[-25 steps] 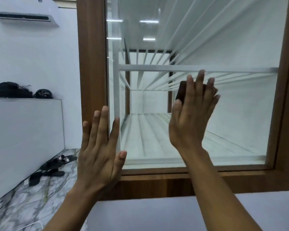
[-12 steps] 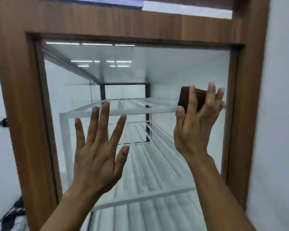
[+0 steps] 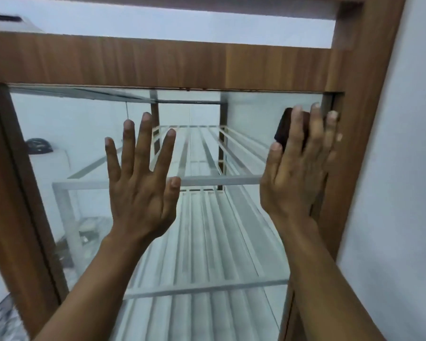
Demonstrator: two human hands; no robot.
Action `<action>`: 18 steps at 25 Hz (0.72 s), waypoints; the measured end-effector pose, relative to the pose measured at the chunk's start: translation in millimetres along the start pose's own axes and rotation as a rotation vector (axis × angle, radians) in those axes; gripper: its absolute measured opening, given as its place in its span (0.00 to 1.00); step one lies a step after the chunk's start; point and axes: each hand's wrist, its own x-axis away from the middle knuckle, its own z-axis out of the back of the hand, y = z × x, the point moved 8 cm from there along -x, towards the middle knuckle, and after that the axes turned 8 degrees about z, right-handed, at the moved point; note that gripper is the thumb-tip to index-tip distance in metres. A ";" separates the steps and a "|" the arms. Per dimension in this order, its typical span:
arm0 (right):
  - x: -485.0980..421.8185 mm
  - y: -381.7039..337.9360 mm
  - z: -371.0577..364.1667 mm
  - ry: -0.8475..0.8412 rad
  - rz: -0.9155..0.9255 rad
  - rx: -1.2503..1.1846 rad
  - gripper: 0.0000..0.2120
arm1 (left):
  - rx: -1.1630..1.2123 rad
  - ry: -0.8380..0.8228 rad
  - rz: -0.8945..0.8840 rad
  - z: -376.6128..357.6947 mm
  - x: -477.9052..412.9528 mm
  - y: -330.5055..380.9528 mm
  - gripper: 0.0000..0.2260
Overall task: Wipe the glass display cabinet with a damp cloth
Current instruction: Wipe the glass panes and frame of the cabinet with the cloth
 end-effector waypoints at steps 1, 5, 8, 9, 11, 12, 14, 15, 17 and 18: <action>-6.6 0.1 -0.1 0.033 -0.068 -0.015 0.25 | -0.003 0.007 -0.003 -0.4 -0.4 1.0 0.28; 47.1 -111.7 -22.6 -0.155 0.460 -0.212 0.26 | 0.009 0.036 0.002 0.7 3.7 -3.8 0.29; 59.8 -26.9 -10.7 -0.130 0.250 -0.104 0.26 | 0.018 0.012 0.008 -4.7 28.8 -2.9 0.29; 49.0 -1.3 -3.6 -0.072 0.097 -0.083 0.26 | 0.013 -0.002 0.001 -8.1 39.6 0.4 0.29; 39.6 -13.3 -6.4 -0.036 0.032 -0.118 0.25 | 0.004 -0.022 -0.001 -16.4 59.9 7.9 0.30; 52.0 -48.8 -14.2 -0.087 0.170 -0.175 0.25 | 0.015 -0.026 0.011 -18.9 67.9 8.1 0.30; 108.2 -91.6 -20.3 -0.175 0.454 -0.209 0.25 | 0.044 -0.026 0.040 -19.9 79.0 5.5 0.30; 129.6 -77.7 -19.0 -0.196 0.466 -0.172 0.25 | 0.040 -0.036 0.043 -20.5 87.9 4.6 0.30; 132.5 -13.2 -10.7 -0.148 0.240 -0.068 0.25 | 0.019 -0.051 0.014 -24.8 107.2 2.8 0.30; 125.9 9.2 -5.1 -0.073 0.086 -0.053 0.25 | 0.017 -0.056 -0.004 -26.9 116.1 1.7 0.30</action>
